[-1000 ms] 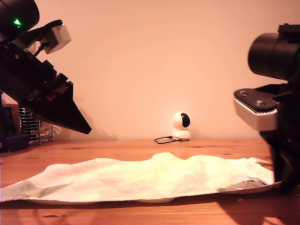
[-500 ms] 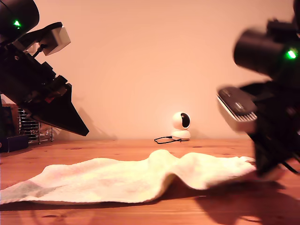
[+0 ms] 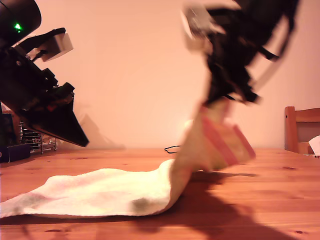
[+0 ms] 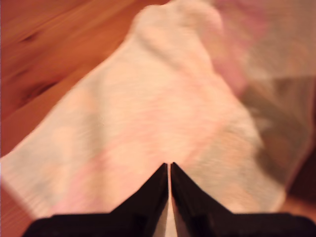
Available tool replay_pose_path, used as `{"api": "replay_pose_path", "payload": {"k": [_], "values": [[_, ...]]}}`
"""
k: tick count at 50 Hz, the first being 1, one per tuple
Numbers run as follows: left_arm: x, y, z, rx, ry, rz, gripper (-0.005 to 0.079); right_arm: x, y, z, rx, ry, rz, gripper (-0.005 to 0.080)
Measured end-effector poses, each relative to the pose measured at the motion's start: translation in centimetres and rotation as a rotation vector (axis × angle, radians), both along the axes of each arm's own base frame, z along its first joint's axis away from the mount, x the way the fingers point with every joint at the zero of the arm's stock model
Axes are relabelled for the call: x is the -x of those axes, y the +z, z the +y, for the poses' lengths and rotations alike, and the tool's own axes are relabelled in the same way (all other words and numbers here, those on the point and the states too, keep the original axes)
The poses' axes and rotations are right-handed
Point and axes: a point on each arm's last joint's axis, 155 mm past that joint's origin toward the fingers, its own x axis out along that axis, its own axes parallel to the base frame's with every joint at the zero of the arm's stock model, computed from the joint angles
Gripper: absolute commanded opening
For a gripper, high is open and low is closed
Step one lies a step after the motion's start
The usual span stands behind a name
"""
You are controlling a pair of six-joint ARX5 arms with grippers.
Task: Fold the tea towel in front of you. After folding it, place it to the left side.
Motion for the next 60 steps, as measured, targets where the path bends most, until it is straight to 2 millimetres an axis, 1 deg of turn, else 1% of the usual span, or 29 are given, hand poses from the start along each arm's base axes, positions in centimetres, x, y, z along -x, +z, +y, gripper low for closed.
{"api": "replay_pose_path", "payload": {"k": [3,9,11,16,24,29,33,37,46,50,54,60], "values": [[-0.2,1.1,0.9,0.009,0.05,-0.016,-0.0019,0.6,0.4,1.4,-0.019,0.039,-0.012,-0.0011],[-0.2,4.4,2.9,0.052,0.136,-0.074,-0.0019,1.7,0.9,3.7,-0.065,0.097,-0.015,-0.0011],[0.0,5.3,3.5,0.061,0.154,-0.088,-0.0019,2.0,0.8,4.3,-0.071,0.114,-0.011,-0.0011],[0.8,6.3,4.9,0.074,0.196,-0.087,-0.0019,2.3,-0.1,5.8,-0.073,0.142,-0.005,-0.0011],[2.3,6.3,6.1,0.06,0.218,-0.054,-0.0019,3.0,-2.4,8.9,-0.081,0.21,0.011,-0.0011],[3.1,6.1,6.5,0.05,0.225,-0.035,-0.0019,3.7,-4.1,10.3,-0.06,0.241,0.037,-0.0011],[3.4,6.0,6.9,0.04,0.236,-0.024,-0.0019,4.1,-4.7,11.8,-0.059,0.273,0.054,-0.0011],[3.5,5.9,7.2,0.036,0.243,-0.021,-0.0019,4.2,-4.3,13.6,-0.075,0.307,0.052,-0.0011],[3.8,6.3,7.7,0.038,0.258,-0.028,-0.0019,5.0,-0.8,18.3,-0.156,0.399,0.012,-0.0011],[4.0,6.4,8.1,0.038,0.267,-0.029,-0.0019,5.5,-0.2,19.6,-0.173,0.432,0.01,-0.0011],[4.0,6.6,8.6,0.032,0.286,-0.037,-0.0019,6.3,-1.0,20.9,-0.176,0.465,0.027,-0.0011],[4.4,6.9,9.4,0.024,0.313,-0.045,-0.0019,7.6,-4.6,22.3,-0.177,0.497,0.11,-0.0011]]}}
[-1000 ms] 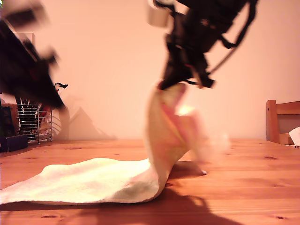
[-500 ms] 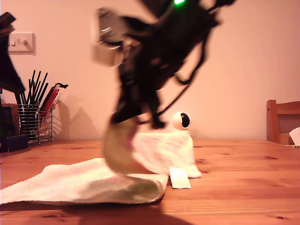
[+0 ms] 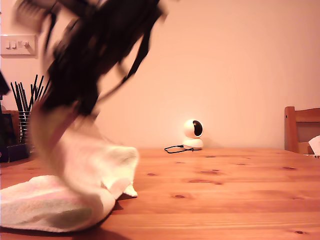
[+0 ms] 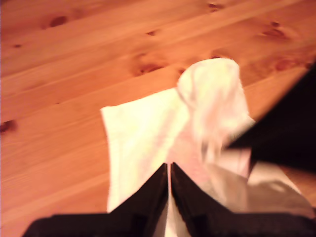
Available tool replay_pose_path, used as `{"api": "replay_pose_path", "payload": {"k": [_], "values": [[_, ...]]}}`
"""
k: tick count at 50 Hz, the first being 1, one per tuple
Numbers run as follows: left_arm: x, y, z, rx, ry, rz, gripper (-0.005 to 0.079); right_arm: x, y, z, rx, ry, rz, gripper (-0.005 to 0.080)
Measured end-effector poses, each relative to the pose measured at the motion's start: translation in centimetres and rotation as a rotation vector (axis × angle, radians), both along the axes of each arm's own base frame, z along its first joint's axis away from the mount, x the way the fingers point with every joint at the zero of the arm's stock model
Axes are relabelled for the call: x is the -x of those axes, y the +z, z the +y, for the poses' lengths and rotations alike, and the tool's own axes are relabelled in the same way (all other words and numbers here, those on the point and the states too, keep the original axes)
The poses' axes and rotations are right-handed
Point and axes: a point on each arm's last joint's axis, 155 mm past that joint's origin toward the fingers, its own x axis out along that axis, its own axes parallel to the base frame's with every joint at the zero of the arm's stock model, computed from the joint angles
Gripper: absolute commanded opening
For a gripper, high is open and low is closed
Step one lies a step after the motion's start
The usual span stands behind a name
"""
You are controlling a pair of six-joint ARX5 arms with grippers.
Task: Fold the tea towel in front of you. After folding it, place it to the left side.
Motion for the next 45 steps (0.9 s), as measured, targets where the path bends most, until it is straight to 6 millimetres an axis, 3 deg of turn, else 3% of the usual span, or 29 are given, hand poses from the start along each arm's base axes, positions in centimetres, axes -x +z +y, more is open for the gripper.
{"api": "replay_pose_path", "payload": {"k": [4,10,28,45], "values": [[0.5,0.0,0.4,-0.005,0.011,0.007,-0.0019,0.7,-2.1,0.9,0.002,0.019,0.038,-0.0011],[1.0,0.0,0.8,-0.007,0.017,0.015,-0.0019,1.6,-3.7,2.0,-0.012,0.029,0.073,-0.001],[1.5,-0.5,1.0,-0.014,0.02,0.041,-0.0019,3.3,-2.7,4.5,-0.122,0.029,0.129,0.0215],[1.0,-0.3,1.6,-0.009,0.057,0.028,-0.0019,3.7,-3.2,4.3,-0.101,-0.09,0.264,0.0231]]}}
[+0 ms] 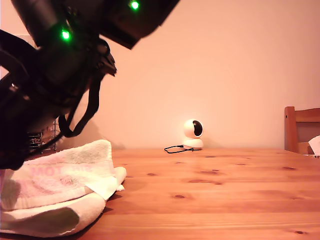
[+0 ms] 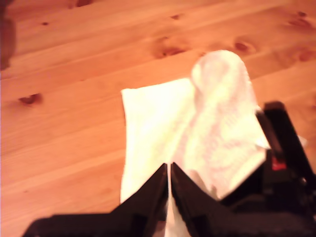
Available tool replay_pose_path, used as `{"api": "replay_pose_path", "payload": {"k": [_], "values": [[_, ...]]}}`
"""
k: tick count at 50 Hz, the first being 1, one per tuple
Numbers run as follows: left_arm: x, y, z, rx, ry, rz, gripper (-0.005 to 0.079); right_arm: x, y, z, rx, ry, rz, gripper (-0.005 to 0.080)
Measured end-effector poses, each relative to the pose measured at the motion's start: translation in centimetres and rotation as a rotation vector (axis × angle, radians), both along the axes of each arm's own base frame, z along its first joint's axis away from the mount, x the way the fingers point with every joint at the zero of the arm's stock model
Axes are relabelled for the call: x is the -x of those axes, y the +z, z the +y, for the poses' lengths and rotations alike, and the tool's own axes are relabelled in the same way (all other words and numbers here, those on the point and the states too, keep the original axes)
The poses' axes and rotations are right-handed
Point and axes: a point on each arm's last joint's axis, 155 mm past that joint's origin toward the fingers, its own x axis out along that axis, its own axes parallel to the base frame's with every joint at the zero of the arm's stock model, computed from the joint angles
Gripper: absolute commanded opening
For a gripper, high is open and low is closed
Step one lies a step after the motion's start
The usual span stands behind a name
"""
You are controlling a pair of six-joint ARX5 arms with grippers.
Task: Fold the tea towel in front of you. After folding it, place it to the left side.
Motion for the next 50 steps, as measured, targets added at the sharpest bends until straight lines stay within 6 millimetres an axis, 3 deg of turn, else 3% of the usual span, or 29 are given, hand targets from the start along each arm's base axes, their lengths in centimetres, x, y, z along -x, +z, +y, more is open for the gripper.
{"api": "replay_pose_path", "payload": {"k": [11,21,33,42,50], "values": [[-0.3,0.4,0.4,-0.003,0.019,-0.012,-0.0019,1.6,-0.9,-1.0,0.112,0.022,0.119,0.0231],[-0.2,0.2,0.6,-0.018,0.017,-0.006,-0.0019,1.1,-1.7,-2.5,0.202,-0.026,0.119,0.0232],[0.0,-1.0,-1.2,0.0,-0.056,0.046,-0.0019,-2.3,-1.4,-4.9,0.221,-0.272,0.233,0.0232],[-1.2,-3.5,-1.4,-0.016,-0.052,0.123,-0.0019,-5.3,-2.4,-8.6,0.239,-0.467,0.368,0.0232],[-3.0,-3.2,-1.9,-0.005,-0.052,0.08,-0.0019,-8.1,-2.4,-11.9,0.231,-0.588,0.448,0.0232]]}}
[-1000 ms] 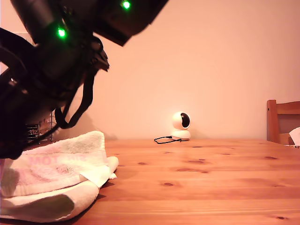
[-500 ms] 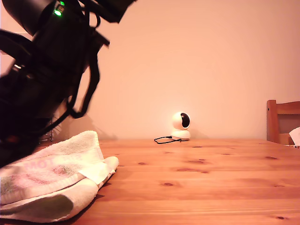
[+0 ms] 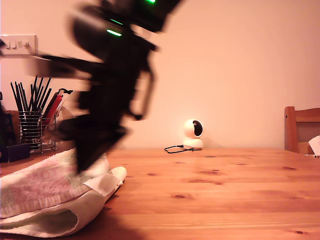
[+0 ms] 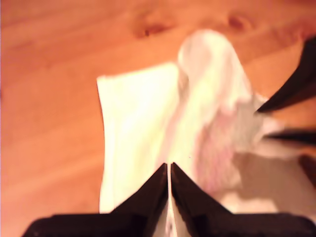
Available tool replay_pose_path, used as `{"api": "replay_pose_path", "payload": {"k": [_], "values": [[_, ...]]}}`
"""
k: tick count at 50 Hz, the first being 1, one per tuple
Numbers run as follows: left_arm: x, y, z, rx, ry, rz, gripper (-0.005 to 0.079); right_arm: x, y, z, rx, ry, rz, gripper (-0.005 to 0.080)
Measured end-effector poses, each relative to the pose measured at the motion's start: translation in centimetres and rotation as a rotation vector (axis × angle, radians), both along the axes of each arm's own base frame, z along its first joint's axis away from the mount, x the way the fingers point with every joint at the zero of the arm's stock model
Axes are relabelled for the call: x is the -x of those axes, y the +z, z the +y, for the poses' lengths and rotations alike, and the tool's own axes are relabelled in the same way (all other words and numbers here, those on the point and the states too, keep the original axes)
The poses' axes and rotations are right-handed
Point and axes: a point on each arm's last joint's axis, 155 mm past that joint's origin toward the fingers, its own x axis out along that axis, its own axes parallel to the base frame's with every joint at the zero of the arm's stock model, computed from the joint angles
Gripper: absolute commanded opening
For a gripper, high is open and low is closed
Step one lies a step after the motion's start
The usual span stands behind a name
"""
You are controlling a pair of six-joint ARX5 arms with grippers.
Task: Fold the tea towel in front of you. After folding it, place it to the left side.
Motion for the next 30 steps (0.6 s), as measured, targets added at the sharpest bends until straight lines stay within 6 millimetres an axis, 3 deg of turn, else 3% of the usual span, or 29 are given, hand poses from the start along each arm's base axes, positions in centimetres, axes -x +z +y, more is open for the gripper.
{"api": "replay_pose_path", "payload": {"k": [9,17,22,30], "values": [[-1.8,1.7,-0.5,0.026,-0.001,-0.094,-0.0019,-1.9,1.7,-2.4,-0.08,-0.168,0.095,0.0232],[-2.4,-1.4,-1.2,0.023,-0.022,-0.003,-0.0019,-1.5,2.9,-3.2,-0.203,-0.342,0.302,0.0237],[-2.4,-3.5,-1.8,0.029,-0.043,0.063,-0.0019,-1.2,3.5,-3.0,-0.276,-0.363,0.408,0.0271],[-2.5,-3.2,-2.1,0.044,-0.055,0.053,-0.0019,-2.0,4.3,-3.2,-0.345,-0.388,0.466,0.0271]]}}
